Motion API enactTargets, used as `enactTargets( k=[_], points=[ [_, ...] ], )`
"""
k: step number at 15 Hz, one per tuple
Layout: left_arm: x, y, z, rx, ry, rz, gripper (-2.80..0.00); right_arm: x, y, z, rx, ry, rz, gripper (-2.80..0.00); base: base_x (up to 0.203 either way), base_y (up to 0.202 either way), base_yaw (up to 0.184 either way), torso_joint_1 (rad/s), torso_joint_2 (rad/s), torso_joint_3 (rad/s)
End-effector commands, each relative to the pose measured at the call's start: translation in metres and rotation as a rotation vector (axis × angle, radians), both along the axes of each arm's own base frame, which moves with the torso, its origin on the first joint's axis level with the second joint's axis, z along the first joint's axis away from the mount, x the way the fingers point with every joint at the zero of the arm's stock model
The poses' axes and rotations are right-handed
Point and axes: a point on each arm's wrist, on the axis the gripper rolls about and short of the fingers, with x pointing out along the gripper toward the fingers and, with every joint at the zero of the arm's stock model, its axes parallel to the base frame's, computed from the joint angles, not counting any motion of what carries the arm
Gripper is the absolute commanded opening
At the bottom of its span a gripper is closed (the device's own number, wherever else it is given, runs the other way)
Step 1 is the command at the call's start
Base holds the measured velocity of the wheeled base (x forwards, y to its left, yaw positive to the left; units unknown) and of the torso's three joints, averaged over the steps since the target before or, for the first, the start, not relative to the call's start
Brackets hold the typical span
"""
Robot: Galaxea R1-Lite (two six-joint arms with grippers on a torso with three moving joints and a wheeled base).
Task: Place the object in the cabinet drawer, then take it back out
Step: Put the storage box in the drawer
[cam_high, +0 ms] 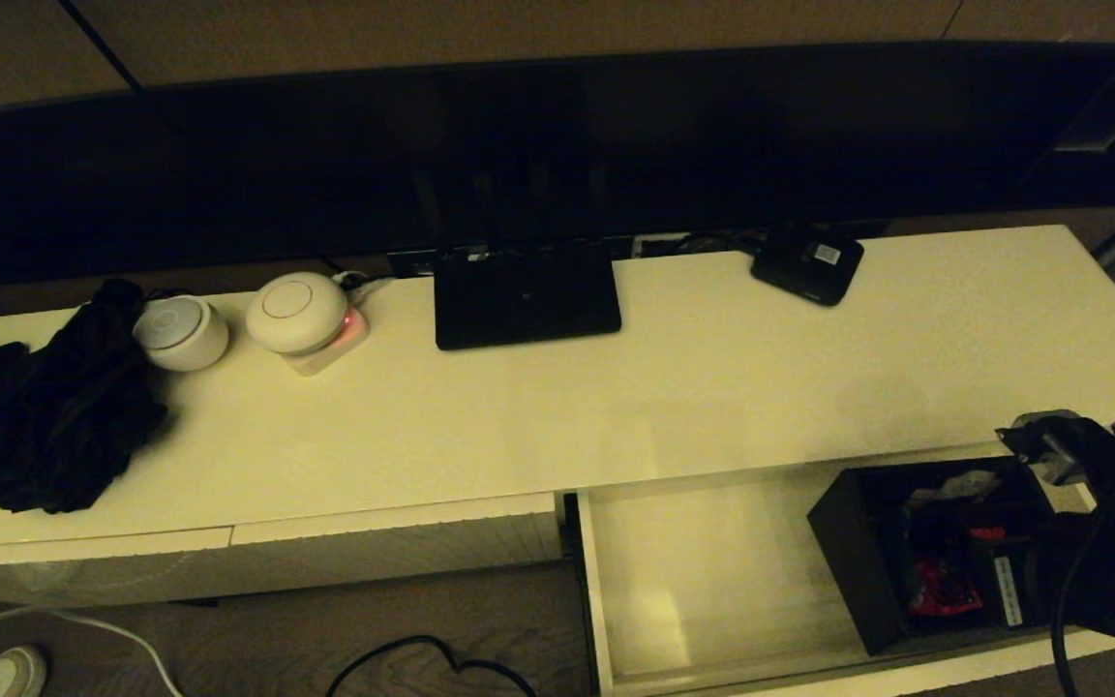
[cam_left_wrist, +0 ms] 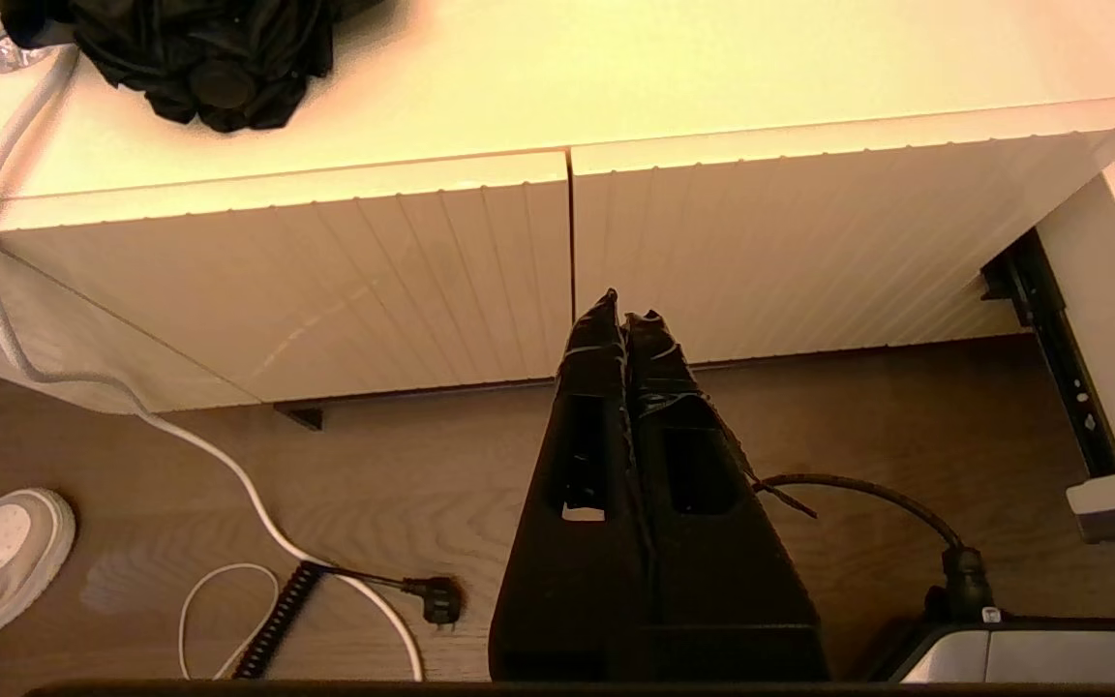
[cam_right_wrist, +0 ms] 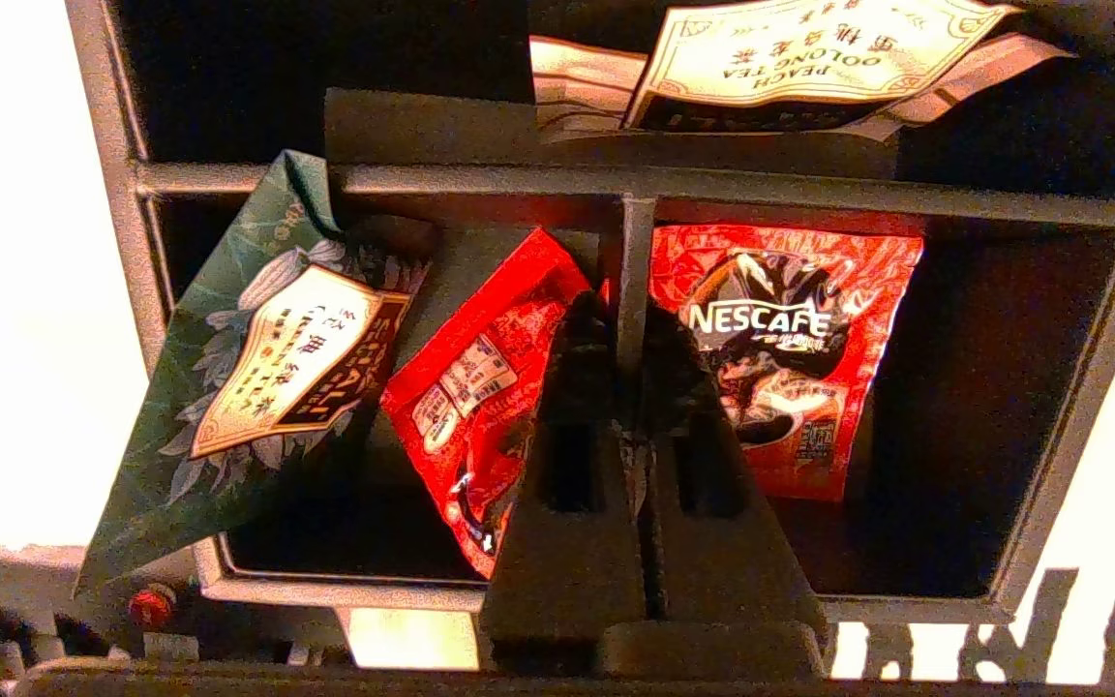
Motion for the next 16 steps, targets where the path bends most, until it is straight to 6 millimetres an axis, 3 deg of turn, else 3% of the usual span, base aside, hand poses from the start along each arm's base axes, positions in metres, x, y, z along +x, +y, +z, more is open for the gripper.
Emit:
enactTargets(
  k=[1,16],
  points=[
    [0.000,0.000,-0.001,0.000,0.003,0.001,-2.80,0.013,0.004,-0.007,-0.005,0.018,0.000,-2.80,0.000,0.000,0.000,0.000,0.00,0.000],
    [0.000,0.000,-0.001,0.000,0.003,0.000,-2.80,0.038,0.010,-0.029,-0.024,0.015,0.024,-2.80,0.000,0.000,0.000,0.000,0.00,0.000]
  ],
)
